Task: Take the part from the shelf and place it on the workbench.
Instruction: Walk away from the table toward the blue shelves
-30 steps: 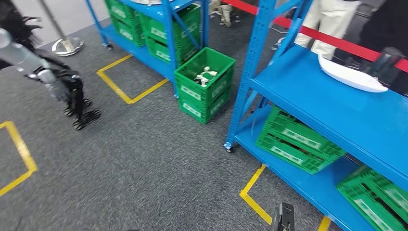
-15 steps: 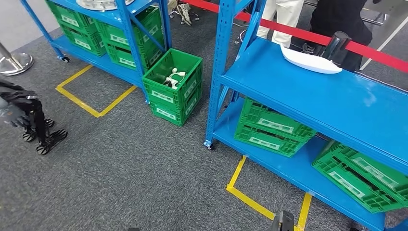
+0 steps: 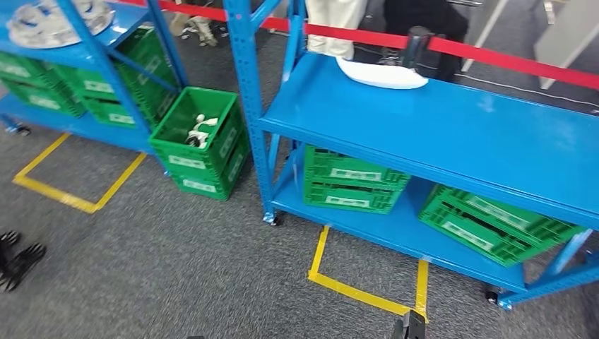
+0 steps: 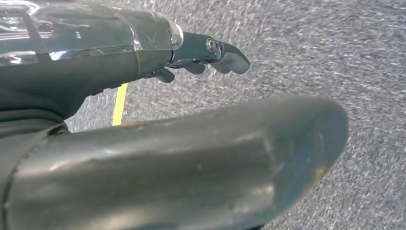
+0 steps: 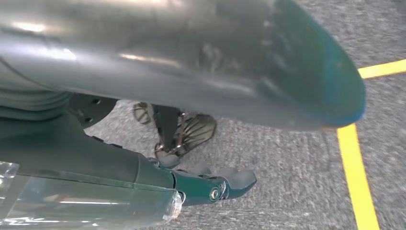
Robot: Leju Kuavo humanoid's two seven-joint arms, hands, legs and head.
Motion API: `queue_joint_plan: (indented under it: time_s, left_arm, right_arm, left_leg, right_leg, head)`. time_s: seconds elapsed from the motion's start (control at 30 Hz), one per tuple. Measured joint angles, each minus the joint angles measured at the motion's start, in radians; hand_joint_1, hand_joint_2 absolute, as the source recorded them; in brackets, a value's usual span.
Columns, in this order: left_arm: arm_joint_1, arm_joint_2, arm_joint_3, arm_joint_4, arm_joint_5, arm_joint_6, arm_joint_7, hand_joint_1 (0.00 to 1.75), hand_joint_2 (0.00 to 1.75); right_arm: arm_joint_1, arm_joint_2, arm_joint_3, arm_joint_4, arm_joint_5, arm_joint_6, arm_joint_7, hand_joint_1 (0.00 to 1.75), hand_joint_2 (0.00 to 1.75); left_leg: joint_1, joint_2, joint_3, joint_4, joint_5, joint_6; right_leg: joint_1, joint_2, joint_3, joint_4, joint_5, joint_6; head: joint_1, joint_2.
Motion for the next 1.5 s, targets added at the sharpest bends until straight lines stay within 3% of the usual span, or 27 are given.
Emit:
queue_joint_plan:
  time_s: [0.03, 0.1, 0.17, 0.23, 0.3, 0.37, 0.4, 0.43, 0.53, 0.6, 0.67, 0.73, 0.8, 0.87, 0.9, 0.93, 0.97, 1.03, 1.1, 1.13, 1.17, 1.2, 1.27, 1.33, 1.4, 1.43, 1.5]
  left_arm:
    - [0.000, 0.002, 0.000, 0.000, 0.006, 0.002, 0.002, 0.00, 0.00]
    - [0.001, 0.005, 0.000, 0.000, 0.016, 0.000, 0.006, 0.00, 0.00]
    - [0.001, 0.007, 0.000, 0.001, 0.019, -0.002, 0.008, 0.00, 0.00]
    - [0.000, 0.007, 0.001, 0.001, 0.019, -0.002, 0.016, 0.00, 0.00]
    - [0.003, 0.008, 0.000, 0.001, 0.018, -0.006, 0.028, 0.00, 0.00]
    - [0.006, 0.010, 0.000, 0.002, 0.016, -0.010, 0.038, 0.00, 0.00]
    - [0.007, 0.011, 0.000, 0.002, 0.016, -0.010, 0.040, 0.00, 0.00]
    - [0.006, 0.012, 0.000, 0.003, 0.015, -0.010, 0.041, 0.00, 0.00]
    - [0.003, 0.013, 0.000, 0.003, 0.015, -0.011, 0.042, 0.00, 0.00]
    - [0.001, 0.013, 0.000, 0.003, 0.015, -0.011, 0.043, 0.00, 0.00]
    - [-0.001, 0.013, 0.000, 0.003, 0.016, -0.010, 0.046, 0.00, 0.00]
    - [-0.003, 0.012, 0.000, 0.002, 0.018, -0.008, 0.045, 0.00, 0.00]
    - [-0.003, 0.012, 0.001, 0.002, 0.020, -0.009, 0.037, 0.00, 0.00]
    - [0.000, 0.012, 0.001, 0.002, 0.022, -0.009, 0.029, 0.00, 0.00]
    - [0.002, 0.012, 0.001, 0.002, 0.024, -0.010, 0.027, 0.00, 0.00]
    - [0.003, 0.012, 0.001, 0.002, 0.026, -0.010, 0.024, 0.00, 0.00]
    - [0.003, 0.011, 0.001, 0.002, 0.027, -0.010, 0.022, 0.00, 0.00]
    - [0.003, 0.011, 0.001, 0.002, 0.028, -0.010, 0.019, 0.00, 0.00]
    - [0.003, 0.010, 0.001, 0.002, 0.029, -0.011, 0.014, 0.00, 0.00]
    - [0.004, 0.011, 0.001, 0.003, 0.030, -0.012, 0.012, 0.00, 0.00]
    - [0.004, 0.010, 0.001, 0.002, 0.032, -0.014, 0.010, 0.00, 0.00]
    - [0.004, 0.010, 0.001, 0.002, 0.033, -0.016, 0.007, 0.00, 0.00]
    - [0.005, 0.010, 0.001, 0.002, 0.035, -0.023, 0.000, 0.00, 0.00]
    - [0.008, 0.009, 0.002, 0.002, 0.036, -0.028, -0.007, 0.00, 0.00]
    - [0.010, 0.008, 0.002, 0.003, 0.036, -0.029, -0.014, 0.00, 0.00]
    - [0.009, 0.008, 0.002, 0.003, 0.036, -0.029, -0.017, 0.00, 0.00]
    - [0.006, 0.004, 0.002, 0.003, 0.036, -0.029, -0.020, 0.00, 0.00]
  right_arm:
    - [-0.007, 0.000, 0.000, 0.001, 0.000, -0.004, 0.003, 0.00, 0.00]
    - [-0.018, -0.005, 0.000, 0.003, 0.000, -0.011, 0.008, 0.00, 0.00]
    - [-0.019, -0.015, 0.000, 0.005, -0.002, -0.013, 0.009, 0.00, 0.00]
    - [-0.012, -0.022, 0.000, 0.007, -0.008, -0.012, 0.007, 0.00, 0.00]
    - [-0.004, -0.025, 0.000, 0.008, -0.017, -0.012, 0.001, 0.00, 0.00]
    - [0.009, -0.026, 0.000, 0.009, -0.024, -0.010, -0.005, 0.00, 0.00]
    - [0.017, -0.026, 0.000, 0.009, -0.027, -0.010, -0.008, 0.00, 0.00]
    - [0.026, -0.027, 0.000, 0.010, -0.028, -0.010, -0.009, 0.00, 0.00]
    - [0.036, -0.033, 0.000, 0.012, -0.030, -0.010, -0.012, 0.00, 0.00]
    - [0.035, -0.036, 0.000, 0.013, -0.031, -0.012, -0.012, 0.00, 0.00]
    - [0.038, -0.038, 0.000, 0.015, -0.035, -0.016, -0.009, 0.00, 0.00]
    - [0.042, -0.040, 0.000, 0.017, -0.041, -0.020, -0.003, 0.00, 0.00]
    - [0.037, -0.041, 0.000, 0.018, -0.045, -0.022, -0.001, 0.00, 0.00]
    - [0.030, -0.043, 0.000, 0.019, -0.048, -0.024, -0.001, 0.00, 0.00]
    - [0.028, -0.043, 0.000, 0.019, -0.049, -0.026, -0.001, 0.00, 0.00]
    - [0.026, -0.042, 0.001, 0.019, -0.049, -0.028, -0.001, 0.00, 0.00]
    - [0.024, -0.042, 0.002, 0.020, -0.049, -0.030, -0.001, 0.00, 0.00]
    - [0.019, -0.040, 0.002, 0.021, -0.049, -0.033, 0.000, 0.00, 0.00]
    - [0.013, -0.039, 0.003, 0.022, -0.048, -0.034, 0.000, 0.00, 0.00]
    - [0.011, -0.039, 0.003, 0.023, -0.047, -0.034, 0.000, 0.00, 0.00]
    - [0.009, -0.039, 0.004, 0.023, -0.046, -0.036, 0.000, 0.00, 0.00]
    - [0.009, -0.037, 0.004, 0.023, -0.045, -0.038, -0.001, 0.00, 0.00]
    - [0.004, -0.035, 0.006, 0.023, -0.044, -0.043, -0.003, 0.00, 0.00]
    - [-0.004, -0.033, 0.007, 0.023, -0.043, -0.047, -0.006, 0.00, 0.00]
    - [-0.006, -0.033, 0.009, 0.023, -0.043, -0.049, -0.007, 0.00, 0.00]
    - [-0.003, -0.033, 0.010, 0.023, -0.043, -0.050, -0.007, 0.00, 0.00]
    - [0.002, -0.035, 0.011, 0.024, -0.043, -0.051, -0.007, 0.00, 0.00]
  left_leg:
    - [0.002, -0.026, 0.022, -0.058, 0.027, 0.004]
    - [0.004, -0.058, 0.043, -0.108, 0.033, 0.012]
    - [0.003, -0.034, 0.051, -0.117, 0.030, 0.022]
    - [0.005, -0.002, 0.062, -0.127, 0.029, 0.034]
    - [0.004, 0.035, 0.072, -0.132, 0.023, 0.042]
    - [0.002, 0.071, 0.079, -0.132, 0.014, 0.045]
    - [0.001, 0.086, 0.083, -0.132, 0.009, 0.045]
    - [0.001, 0.100, 0.089, -0.132, 0.004, 0.043]
    - [-0.002, 0.131, 0.107, -0.132, -0.011, 0.034]
    - [-0.006, 0.147, 0.113, -0.134, -0.018, 0.024]
    - [-0.007, 0.160, 0.122, -0.140, -0.023, 0.014]
    - [-0.004, 0.115, 0.123, -0.124, -0.040, 0.005]
    - [-0.001, 0.048, 0.076, -0.029, -0.091, 0.000]
    - [-0.002, 0.036, -0.002, 0.102, -0.135, -0.002]
    - [-0.002, 0.039, -0.029, 0.136, -0.133, -0.002]
    - [-0.003, 0.040, -0.038, 0.131, -0.108, 0.000]
    - [-0.002, 0.035, -0.029, 0.089, -0.065, 0.002]
    - [0.001, -0.021, 0.014, -0.034, 0.016, 0.010]
    - [0.003, -0.071, 0.042, -0.103, 0.035, 0.017]
    - [0.002, -0.073, 0.047, -0.108, 0.029, 0.021]
    - [0.001, -0.057, 0.052, -0.114, 0.028, 0.024]
    - [0.001, -0.040, 0.056, -0.119, 0.029, 0.029]
    - [0.003, 0.000, 0.069, -0.131, 0.028, 0.041]
    - [0.000, 0.044, 0.079, -0.135, 0.022, 0.049]
    - [-0.002, 0.084, 0.085, -0.135, 0.013, 0.050]
    - [-0.002, 0.100, 0.089, -0.134, 0.009, 0.049]
    - [-0.002, 0.122, 0.100, -0.135, 0.000, 0.044]
  right_leg:
    - [0.000, 0.014, 0.001, 0.004, -0.005, 0.005]
    - [-0.004, 0.038, -0.004, 0.008, -0.009, 0.018]
    - [-0.009, 0.060, -0.010, 0.006, -0.009, 0.031]
    - [-0.007, 0.025, -0.024, 0.035, -0.029, 0.043]
    - [-0.006, -0.041, -0.076, 0.139, -0.083, 0.054]
    - [-0.009, -0.068, -0.142, 0.260, -0.125, 0.062]
    - [-0.011, -0.073, -0.157, 0.282, -0.121, 0.064]
    - [-0.011, -0.077, -0.151, 0.265, -0.096, 0.064]
    - [-0.004, -0.118, -0.065, 0.079, 0.004, 0.050]
    - [0.006, -0.142, -0.037, 0.019, 0.014, 0.037]
    - [0.009, -0.130, -0.035, 0.013, 0.010, 0.025]
    - [0.004, -0.114, -0.027, 0.001, 0.013, 0.014]
    - [0.000, -0.094, -0.021, -0.006, 0.015, 0.004]
    - [0.001, -0.067, -0.019, -0.006, 0.013, -0.001]
    - [0.002, -0.053, -0.016, -0.005, 0.011, -0.002]
    - [0.003, -0.038, -0.013, -0.004, 0.008, -0.002]
    - [0.003, -0.022, -0.008, -0.003, 0.005, -0.001]
    - [0.002, 0.005, 0.000, 0.002, -0.004, 0.006]
    - [-0.003, 0.030, -0.003, 0.007, -0.010, 0.018]
    - [-0.006, 0.044, -0.007, 0.007, -0.009, 0.026]
    - [-0.010, 0.058, -0.010, 0.006, -0.008, 0.033]
    - [-0.010, 0.053, -0.012, 0.007, -0.009, 0.039]
    - [-0.008, 0.003, -0.035, 0.049, -0.034, 0.049]
    - [-0.009, -0.055, -0.097, 0.167, -0.088, 0.059]
    - [-0.013, -0.071, -0.157, 0.273, -0.117, 0.066]
    - [-0.015, -0.075, -0.163, 0.279, -0.104, 0.068]
    - [-0.017, -0.089, -0.118, 0.184, -0.034, 0.065]
  head:
    - [-0.002, 0.000]
    - [-0.002, 0.000]
    - [-0.001, 0.000]
    - [0.009, 0.000]
    - [0.025, 0.000]
    - [0.035, 0.000]
    - [0.038, 0.000]
    - [0.041, 0.000]
    - [0.049, 0.000]
    - [0.049, 0.000]
    - [0.046, 0.000]
    - [0.043, 0.000]
    - [0.034, 0.000]
    - [0.023, 0.000]
    - [0.019, 0.000]
    - [0.016, 0.000]
    - [0.012, 0.000]
    - [0.003, 0.000]
    - [-0.001, 0.000]
    - [-0.001, 0.000]
    - [-0.001, 0.000]
    - [0.000, 0.000]
    - [0.010, 0.000]
    - [0.024, 0.000]
    - [0.029, 0.000]
    - [0.031, 0.000]
    - [0.037, 0.000]
